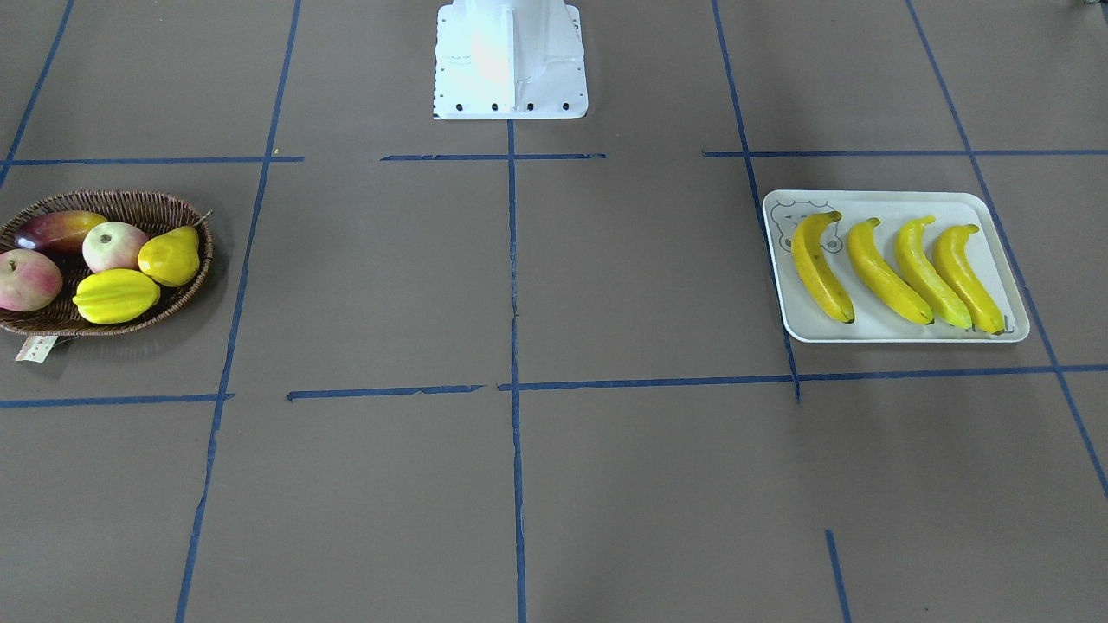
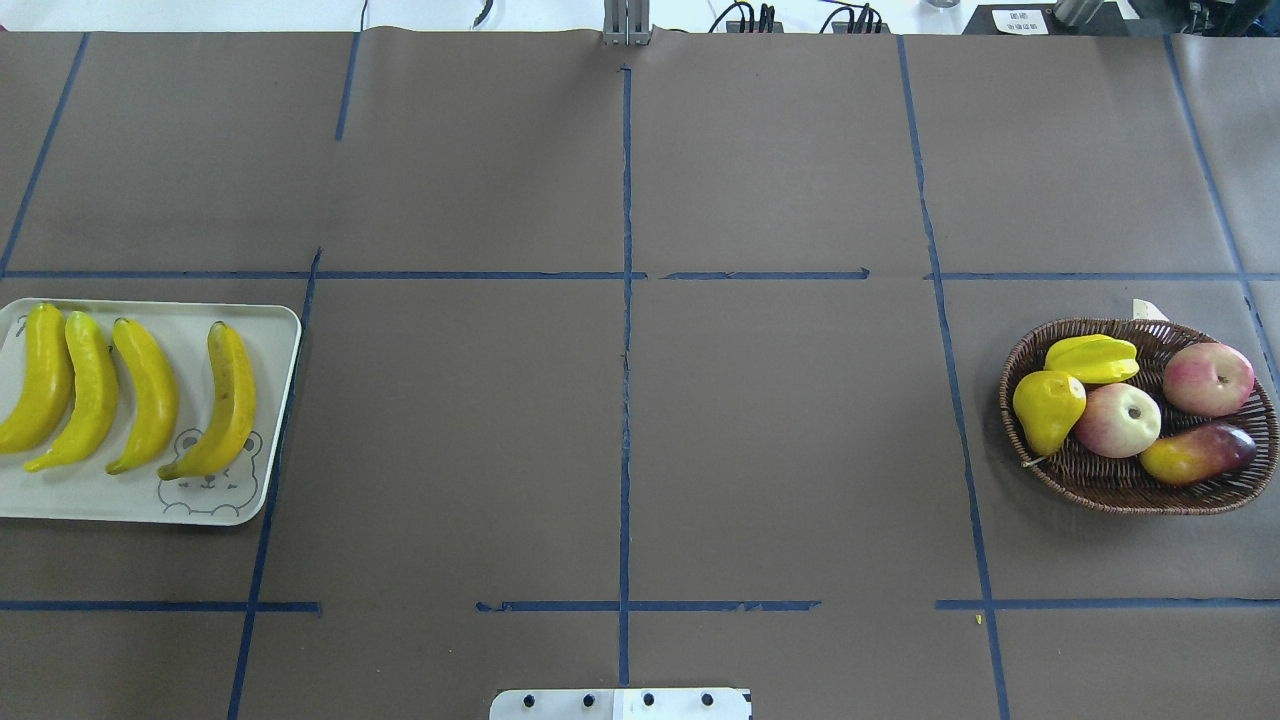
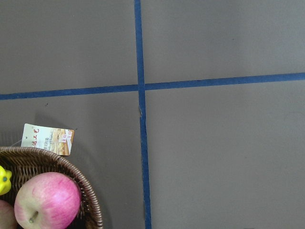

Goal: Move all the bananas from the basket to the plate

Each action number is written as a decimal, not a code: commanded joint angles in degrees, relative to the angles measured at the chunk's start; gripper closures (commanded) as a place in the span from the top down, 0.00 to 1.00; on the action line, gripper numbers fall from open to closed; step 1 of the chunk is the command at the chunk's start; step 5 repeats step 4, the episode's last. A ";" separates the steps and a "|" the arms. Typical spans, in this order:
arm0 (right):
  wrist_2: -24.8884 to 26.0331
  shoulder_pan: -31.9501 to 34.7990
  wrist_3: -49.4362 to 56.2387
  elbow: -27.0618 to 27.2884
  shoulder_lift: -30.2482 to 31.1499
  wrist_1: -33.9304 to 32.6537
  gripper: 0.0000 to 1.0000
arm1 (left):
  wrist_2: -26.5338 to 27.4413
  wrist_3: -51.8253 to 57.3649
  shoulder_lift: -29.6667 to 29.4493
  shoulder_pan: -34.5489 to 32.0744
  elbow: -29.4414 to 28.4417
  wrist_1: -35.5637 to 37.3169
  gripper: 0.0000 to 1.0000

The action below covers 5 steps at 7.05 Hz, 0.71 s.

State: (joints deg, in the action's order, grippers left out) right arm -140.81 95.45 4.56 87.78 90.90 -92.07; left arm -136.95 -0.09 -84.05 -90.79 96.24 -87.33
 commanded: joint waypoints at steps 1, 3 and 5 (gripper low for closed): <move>0.01 0.09 -0.17 0.02 -0.02 -0.04 1.00 | -0.07 0.00 0.03 0.00 0.00 -0.21 1.00; 0.01 0.00 -0.26 0.11 -0.02 0.05 1.00 | -0.07 0.00 0.12 0.00 0.00 -0.29 1.00; 0.01 0.09 -0.60 0.20 -0.11 0.05 1.00 | -0.07 0.00 0.20 0.00 -0.18 -0.47 1.00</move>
